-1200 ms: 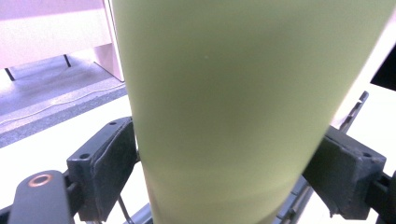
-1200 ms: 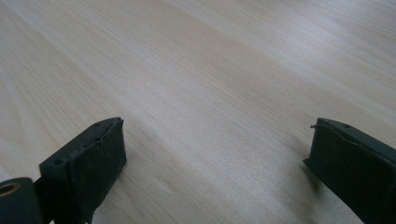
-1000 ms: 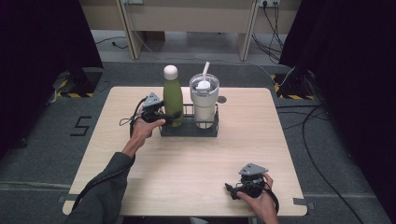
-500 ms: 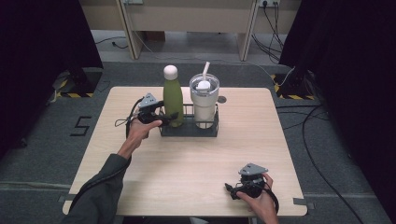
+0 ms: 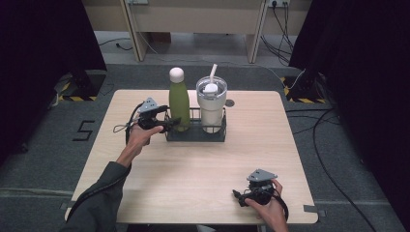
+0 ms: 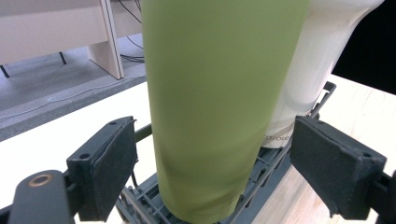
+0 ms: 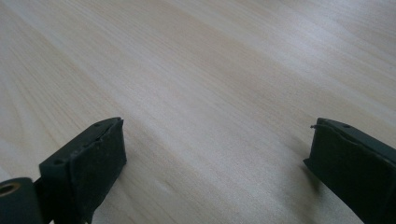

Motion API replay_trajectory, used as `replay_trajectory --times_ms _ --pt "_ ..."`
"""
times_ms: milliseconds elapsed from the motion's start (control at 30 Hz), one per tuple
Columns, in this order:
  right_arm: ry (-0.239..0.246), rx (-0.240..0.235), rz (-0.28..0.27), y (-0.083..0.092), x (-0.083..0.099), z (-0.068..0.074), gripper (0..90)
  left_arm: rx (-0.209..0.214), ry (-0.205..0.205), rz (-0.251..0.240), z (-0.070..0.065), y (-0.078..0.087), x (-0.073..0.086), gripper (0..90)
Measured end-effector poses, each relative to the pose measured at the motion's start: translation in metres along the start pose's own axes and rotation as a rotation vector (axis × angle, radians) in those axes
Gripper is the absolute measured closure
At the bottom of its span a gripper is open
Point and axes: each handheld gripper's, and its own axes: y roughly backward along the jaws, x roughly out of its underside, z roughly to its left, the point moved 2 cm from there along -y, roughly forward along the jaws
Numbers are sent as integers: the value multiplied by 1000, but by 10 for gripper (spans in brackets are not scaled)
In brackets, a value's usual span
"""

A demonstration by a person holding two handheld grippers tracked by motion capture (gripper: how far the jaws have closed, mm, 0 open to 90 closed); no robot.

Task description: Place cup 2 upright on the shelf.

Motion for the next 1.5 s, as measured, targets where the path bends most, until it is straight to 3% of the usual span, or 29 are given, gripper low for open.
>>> replay_trajectory --times_ms 633,1500 --pt "5 -4 0 0 0 0 44 -3 19 2 -1 23 4 145" --pt "6 -4 0 -1 -1 1 44 6 58 -11 -12 49 19 146"
